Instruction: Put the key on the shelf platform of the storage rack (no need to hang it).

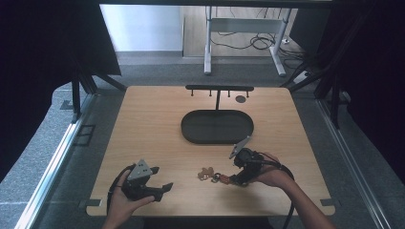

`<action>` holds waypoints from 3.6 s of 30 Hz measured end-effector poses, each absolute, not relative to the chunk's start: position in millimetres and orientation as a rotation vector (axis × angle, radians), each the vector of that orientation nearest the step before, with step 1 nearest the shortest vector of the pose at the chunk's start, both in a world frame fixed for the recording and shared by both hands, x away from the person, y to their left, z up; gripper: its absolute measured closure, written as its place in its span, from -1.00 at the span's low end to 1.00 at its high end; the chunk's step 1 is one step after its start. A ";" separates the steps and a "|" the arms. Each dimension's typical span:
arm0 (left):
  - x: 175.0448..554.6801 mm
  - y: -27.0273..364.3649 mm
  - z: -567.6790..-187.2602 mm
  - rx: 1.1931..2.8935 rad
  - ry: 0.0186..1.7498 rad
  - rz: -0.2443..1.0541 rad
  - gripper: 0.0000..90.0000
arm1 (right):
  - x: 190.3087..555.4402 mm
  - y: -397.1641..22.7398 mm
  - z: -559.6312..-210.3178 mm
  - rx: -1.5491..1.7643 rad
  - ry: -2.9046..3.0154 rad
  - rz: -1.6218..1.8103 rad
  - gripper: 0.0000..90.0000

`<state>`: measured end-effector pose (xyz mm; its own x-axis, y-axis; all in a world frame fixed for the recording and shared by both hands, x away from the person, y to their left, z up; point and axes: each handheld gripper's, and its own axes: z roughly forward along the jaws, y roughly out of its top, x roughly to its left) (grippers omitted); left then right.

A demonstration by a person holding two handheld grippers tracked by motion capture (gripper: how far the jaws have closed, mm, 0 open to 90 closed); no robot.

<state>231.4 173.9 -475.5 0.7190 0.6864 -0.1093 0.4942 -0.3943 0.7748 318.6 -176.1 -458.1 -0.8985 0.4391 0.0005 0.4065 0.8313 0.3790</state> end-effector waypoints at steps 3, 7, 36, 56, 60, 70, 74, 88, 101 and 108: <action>230.5 175.1 -474.0 2.067 0.895 0.292 -0.50 | 318.8 -172.9 -460.9 0.663 2.934 0.565 -0.11; 230.9 176.3 -474.0 2.062 0.895 0.291 -0.50 | 319.1 -164.1 -468.2 0.629 2.972 0.526 -0.10; 230.2 177.4 -472.4 2.058 0.892 0.294 -0.50 | 330.4 -135.1 -497.6 0.539 3.059 0.373 0.00; 229.6 177.5 -471.3 2.049 0.889 0.303 -0.49 | 327.8 -128.3 -501.2 0.546 3.047 0.305 0.46; 229.0 179.4 -469.4 2.043 0.892 0.311 -0.49 | 327.4 -128.8 -501.1 0.538 3.055 0.300 0.47; 230.3 179.6 -470.6 2.039 0.901 0.306 -0.49 | 325.6 -133.5 -480.3 0.540 3.056 0.388 0.48; 230.2 179.6 -470.9 2.042 0.900 0.307 -0.49 | 324.7 -135.0 -467.6 0.529 3.057 0.425 0.48; 230.5 180.3 -470.5 2.040 0.900 0.306 -0.49 | 327.4 -132.7 -442.8 0.494 3.028 0.464 0.48; 230.4 181.1 -470.0 2.042 0.898 0.304 -0.49 | 336.6 -127.8 -417.8 0.433 3.014 0.477 0.48; 230.0 181.8 -469.1 2.038 0.899 0.305 -0.49 | 344.4 -127.6 -404.1 0.429 3.001 0.490 0.48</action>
